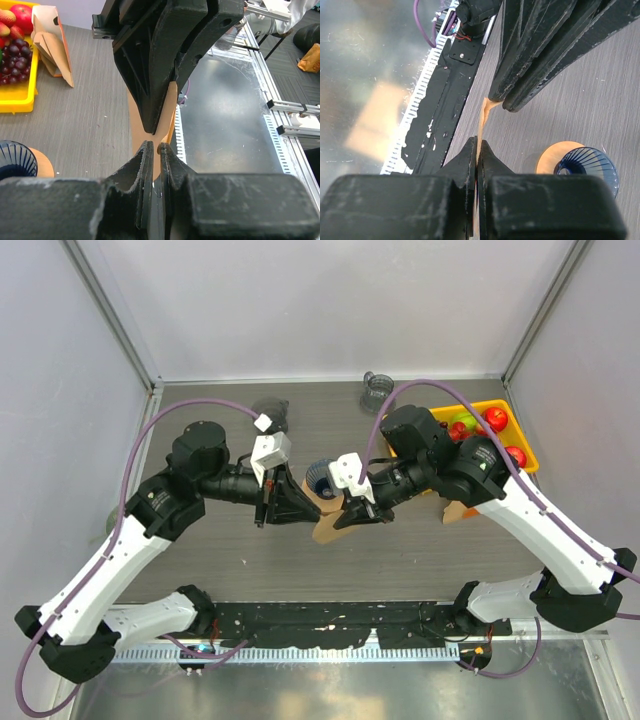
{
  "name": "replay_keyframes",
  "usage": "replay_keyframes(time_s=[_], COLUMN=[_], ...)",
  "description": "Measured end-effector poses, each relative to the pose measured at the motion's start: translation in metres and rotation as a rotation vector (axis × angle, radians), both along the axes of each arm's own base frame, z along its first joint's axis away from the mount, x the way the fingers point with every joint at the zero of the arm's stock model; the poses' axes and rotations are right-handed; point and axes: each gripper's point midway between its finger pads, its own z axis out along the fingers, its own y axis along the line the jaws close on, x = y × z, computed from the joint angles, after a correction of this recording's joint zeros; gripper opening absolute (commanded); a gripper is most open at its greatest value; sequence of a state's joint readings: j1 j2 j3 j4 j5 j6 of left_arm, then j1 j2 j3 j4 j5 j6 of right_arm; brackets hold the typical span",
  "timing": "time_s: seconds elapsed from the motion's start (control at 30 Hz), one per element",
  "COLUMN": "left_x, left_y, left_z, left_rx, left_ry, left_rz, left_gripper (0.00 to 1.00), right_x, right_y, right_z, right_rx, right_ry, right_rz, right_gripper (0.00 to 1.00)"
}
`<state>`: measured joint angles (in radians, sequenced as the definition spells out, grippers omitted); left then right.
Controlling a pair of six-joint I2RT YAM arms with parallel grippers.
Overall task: Place the coffee filter in the dripper
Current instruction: Place the coffee filter in the coffee dripper.
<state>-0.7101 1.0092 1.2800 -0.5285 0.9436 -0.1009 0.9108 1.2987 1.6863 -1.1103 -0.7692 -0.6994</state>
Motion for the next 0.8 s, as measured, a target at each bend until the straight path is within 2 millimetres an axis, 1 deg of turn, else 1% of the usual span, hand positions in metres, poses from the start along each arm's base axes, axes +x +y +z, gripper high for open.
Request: replay_keyframes(time_s=[0.27, 0.57, 0.8], left_x=[0.0034, 0.0035, 0.0042], left_y=[-0.0018, -0.0014, 0.0005], left_z=[-0.0029, -0.0034, -0.0033], left_rx=[0.009, 0.011, 0.014], left_ry=[0.006, 0.004, -0.003], left_rz=[0.008, 0.009, 0.025], left_gripper=[0.13, 0.21, 0.22], right_x=[0.0020, 0.0069, 0.0085], right_y=[0.0033, 0.0054, 0.0058], right_z=[0.0007, -0.0039, -0.0056], right_rx=[-0.004, -0.026, -0.037], right_ry=[0.022, 0.041, 0.054], right_rz=[-0.015, -0.047, -0.065], right_gripper=[0.05, 0.05, 0.05])
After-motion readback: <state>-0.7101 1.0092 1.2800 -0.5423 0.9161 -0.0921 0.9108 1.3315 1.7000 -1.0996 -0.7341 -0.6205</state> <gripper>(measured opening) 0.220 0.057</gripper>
